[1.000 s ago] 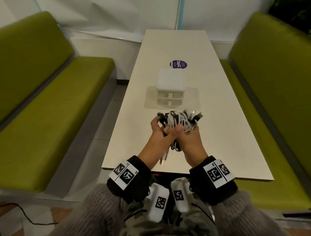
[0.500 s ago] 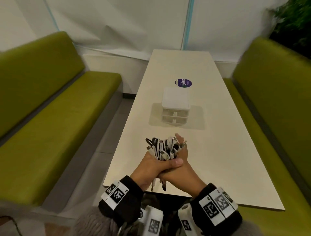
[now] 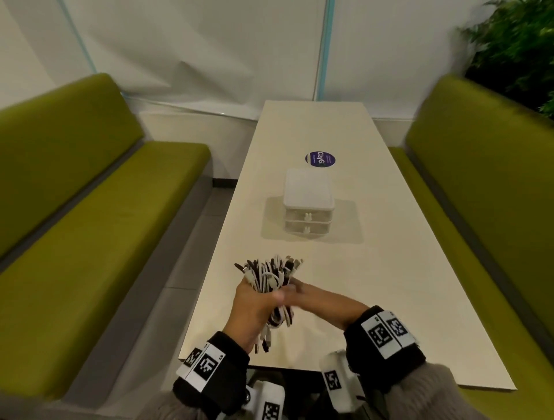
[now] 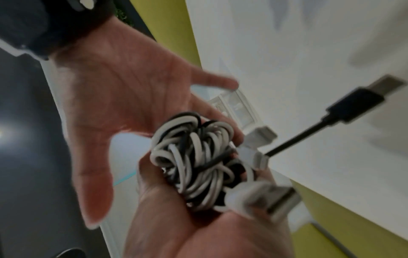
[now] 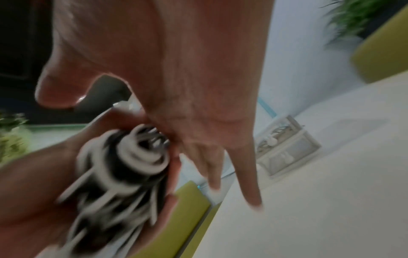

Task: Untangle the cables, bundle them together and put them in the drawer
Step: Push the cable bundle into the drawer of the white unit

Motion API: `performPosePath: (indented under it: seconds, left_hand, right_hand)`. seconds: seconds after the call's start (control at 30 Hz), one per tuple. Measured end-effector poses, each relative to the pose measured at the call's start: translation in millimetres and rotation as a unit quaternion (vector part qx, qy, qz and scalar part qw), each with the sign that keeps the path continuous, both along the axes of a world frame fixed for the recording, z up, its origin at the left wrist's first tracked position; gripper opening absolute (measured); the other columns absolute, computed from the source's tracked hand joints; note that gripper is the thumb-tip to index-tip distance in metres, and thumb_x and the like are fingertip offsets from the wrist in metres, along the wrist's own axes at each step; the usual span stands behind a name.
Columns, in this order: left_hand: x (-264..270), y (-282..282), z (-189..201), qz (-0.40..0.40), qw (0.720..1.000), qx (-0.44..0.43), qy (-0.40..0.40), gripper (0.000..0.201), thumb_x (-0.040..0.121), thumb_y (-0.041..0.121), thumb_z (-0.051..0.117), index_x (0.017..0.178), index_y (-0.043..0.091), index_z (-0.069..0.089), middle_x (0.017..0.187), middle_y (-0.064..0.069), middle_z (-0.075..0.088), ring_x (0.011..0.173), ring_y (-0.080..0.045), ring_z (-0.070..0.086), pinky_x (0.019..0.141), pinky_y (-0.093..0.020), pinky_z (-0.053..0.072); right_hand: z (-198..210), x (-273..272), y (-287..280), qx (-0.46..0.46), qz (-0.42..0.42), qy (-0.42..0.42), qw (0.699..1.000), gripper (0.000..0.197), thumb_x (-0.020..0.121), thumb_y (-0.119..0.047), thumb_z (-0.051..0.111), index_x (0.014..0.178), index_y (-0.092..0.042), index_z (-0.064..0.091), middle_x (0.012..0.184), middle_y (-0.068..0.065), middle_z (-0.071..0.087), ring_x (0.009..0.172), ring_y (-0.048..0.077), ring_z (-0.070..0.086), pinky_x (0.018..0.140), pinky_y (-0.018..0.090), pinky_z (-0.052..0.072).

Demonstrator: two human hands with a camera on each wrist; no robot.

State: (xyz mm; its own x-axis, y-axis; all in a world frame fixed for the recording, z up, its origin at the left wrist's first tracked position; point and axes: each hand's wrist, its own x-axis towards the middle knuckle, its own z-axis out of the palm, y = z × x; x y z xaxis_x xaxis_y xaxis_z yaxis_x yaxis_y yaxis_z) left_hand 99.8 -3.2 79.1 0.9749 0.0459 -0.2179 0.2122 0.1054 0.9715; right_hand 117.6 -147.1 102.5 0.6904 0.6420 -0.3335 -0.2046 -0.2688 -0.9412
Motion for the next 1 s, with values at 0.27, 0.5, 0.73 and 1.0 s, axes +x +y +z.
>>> performPosePath:
  seconds: [0.27,0.5,0.73,1.0]
  left_hand:
    - [16.8,8.5,-21.9,0.027,0.996,0.072,0.036,0.055,0.053,0.024,0.079,0.105,0.014,0.062,0.092,-0.001,0.074,0.088,-0.018,0.07,0.087,-0.045,0.054]
    - [26.4,11.4,-23.2,0.032,0.997,0.059,0.028,0.049,0.057,0.021,0.077,0.103,0.014,0.063,0.089,-0.002,0.074,0.085,-0.022,0.07,0.086,-0.046,0.055]
    - [34.0,20.3,-35.1,0.035,0.996,0.076,0.036,0.049,0.055,0.024,0.077,0.101,0.013,0.064,0.08,-0.004,0.072,0.078,-0.025,0.07,0.081,-0.046,0.056]
    - [70.0,28.0,-26.8,0.055,0.988,0.144,0.019,0.055,0.05,0.037,0.075,0.1,0.016,0.062,0.084,-0.001,0.073,0.081,-0.019,0.07,0.078,-0.038,0.057]
  right_hand:
    - [-32.4,103.6,10.6,-0.285,-0.228,-0.008,0.931,0.076,0.095,-0.055,0.039,0.147,-0.002,0.026,0.154,0.014,0.029,0.137,0.033,0.035,0.11,0.042,0.033]
    - [-67.9,143.0,15.0,-0.441,-0.2,-0.062,0.873,0.056,0.092,-0.029,0.05,0.143,-0.015,0.031,0.146,0.017,0.028,0.132,0.038,0.034,0.108,0.043,0.032]
    - [-90.2,182.4,-11.1,-0.201,-0.417,0.03,0.886,0.029,0.09,-0.035,0.057,0.1,-0.007,0.061,0.104,0.017,0.066,0.095,0.034,0.064,0.092,0.046,0.052]
    - [-101.1,197.7,-2.4,-0.044,-0.501,0.153,0.851,0.009,0.084,-0.009,0.059,0.083,-0.001,0.061,0.075,0.014,0.064,0.067,0.026,0.061,0.06,0.032,0.052]
